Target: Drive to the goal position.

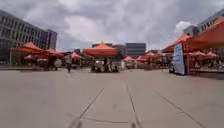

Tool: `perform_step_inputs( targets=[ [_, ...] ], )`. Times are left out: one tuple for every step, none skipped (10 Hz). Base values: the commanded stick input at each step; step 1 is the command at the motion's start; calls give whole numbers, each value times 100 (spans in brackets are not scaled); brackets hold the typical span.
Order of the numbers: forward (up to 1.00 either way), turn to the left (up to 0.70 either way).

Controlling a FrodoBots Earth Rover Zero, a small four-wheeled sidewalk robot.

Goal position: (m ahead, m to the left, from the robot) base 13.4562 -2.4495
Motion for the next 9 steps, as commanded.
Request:
perform_step_inputs(
  targets=[
    [85,-2],
    [85,-2],
    [85,-2],
    [85,-2],
    [85,-2],
    [85,-2],
    [85,-2],
    [85,-2],
    [85,-2]
  ],
)
